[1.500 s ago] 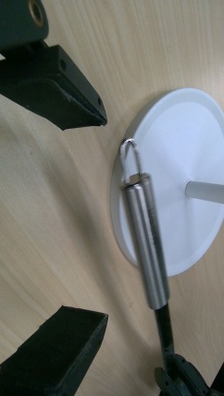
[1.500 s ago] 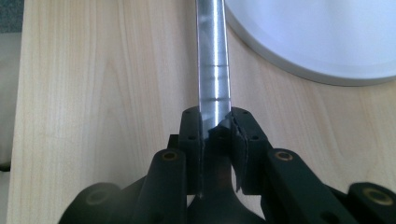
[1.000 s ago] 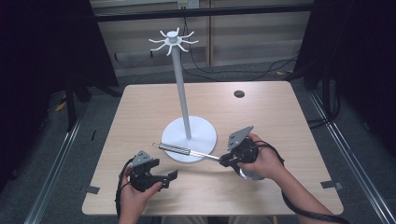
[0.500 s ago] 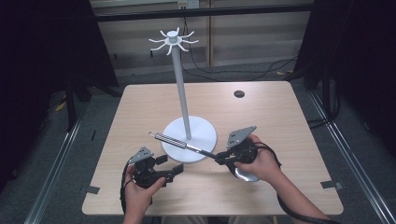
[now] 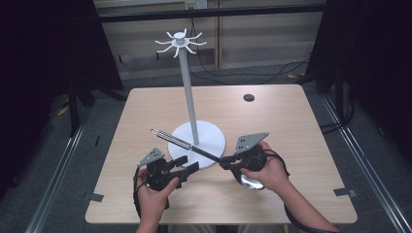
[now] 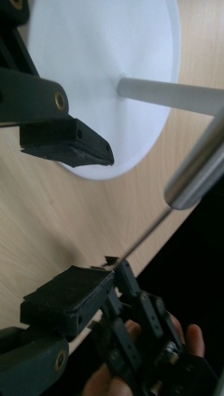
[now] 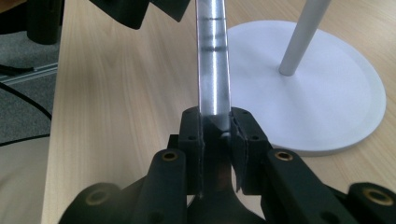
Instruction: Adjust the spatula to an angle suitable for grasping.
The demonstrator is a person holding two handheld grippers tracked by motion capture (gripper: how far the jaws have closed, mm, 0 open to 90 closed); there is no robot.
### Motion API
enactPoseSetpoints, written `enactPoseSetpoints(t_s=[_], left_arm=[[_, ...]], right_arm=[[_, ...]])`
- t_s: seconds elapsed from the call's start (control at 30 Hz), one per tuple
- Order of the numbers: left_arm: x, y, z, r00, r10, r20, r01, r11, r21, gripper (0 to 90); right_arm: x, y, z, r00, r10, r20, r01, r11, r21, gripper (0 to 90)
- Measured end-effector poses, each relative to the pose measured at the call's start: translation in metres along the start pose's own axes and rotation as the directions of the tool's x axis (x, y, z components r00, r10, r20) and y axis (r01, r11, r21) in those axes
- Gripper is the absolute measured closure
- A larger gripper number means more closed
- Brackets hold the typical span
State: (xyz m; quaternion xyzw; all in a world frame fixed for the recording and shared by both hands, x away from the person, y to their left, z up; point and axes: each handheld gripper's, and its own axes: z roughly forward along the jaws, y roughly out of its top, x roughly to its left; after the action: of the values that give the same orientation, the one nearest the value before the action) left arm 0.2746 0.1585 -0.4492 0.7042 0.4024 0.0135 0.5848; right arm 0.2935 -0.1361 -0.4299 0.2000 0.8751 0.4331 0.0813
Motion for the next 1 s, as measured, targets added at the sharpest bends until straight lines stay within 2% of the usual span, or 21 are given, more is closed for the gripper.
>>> enactPoseSetpoints(t_s=[0.23,0.4,0.57,0.6,0.73,0.93,1.0], left_arm=[[-0.006,0.003,0.007,0.9996,-0.018,0.021,0.019,0.9992,-0.034,47.3],[-0.009,0.006,0.010,0.9989,-0.031,0.036,0.034,0.9964,-0.077,53.2],[-0.011,0.010,0.011,0.9983,-0.044,0.038,0.048,0.9937,-0.102,55.9],[-0.012,0.010,0.011,0.9976,-0.057,0.039,0.062,0.9910,-0.119,56.8],[-0.012,0.011,0.012,0.9975,-0.061,0.035,0.065,0.9898,-0.127,59.6],[-0.010,0.013,0.010,0.9970,-0.068,0.037,0.073,0.9842,-0.161,69.7],[-0.011,0.014,0.010,0.9959,-0.082,0.038,0.088,0.9806,-0.175,72.1]], right_arm=[[0.003,0.003,0.002,1.0000,-0.003,0.005,0.003,1.000,-0.019,75.7],[0.003,0.004,0.001,0.9999,0.002,0.011,-0.002,0.999,-0.042,75.6],[0.005,0.005,0.002,0.9999,0.007,0.010,-0.006,0.999,-0.053,75.6],[0.005,0.006,0.002,0.9999,0.006,0.013,-0.005,0.998,-0.057,75.6],[0.007,0.006,0.003,0.9999,0.008,0.010,-0.007,0.998,-0.070,75.6],[0.009,0.008,0.003,0.9999,0.009,0.012,-0.007,0.996,-0.089,75.6],[0.010,0.009,0.003,0.9998,0.014,0.011,-0.013,0.994,-0.106,75.6]])
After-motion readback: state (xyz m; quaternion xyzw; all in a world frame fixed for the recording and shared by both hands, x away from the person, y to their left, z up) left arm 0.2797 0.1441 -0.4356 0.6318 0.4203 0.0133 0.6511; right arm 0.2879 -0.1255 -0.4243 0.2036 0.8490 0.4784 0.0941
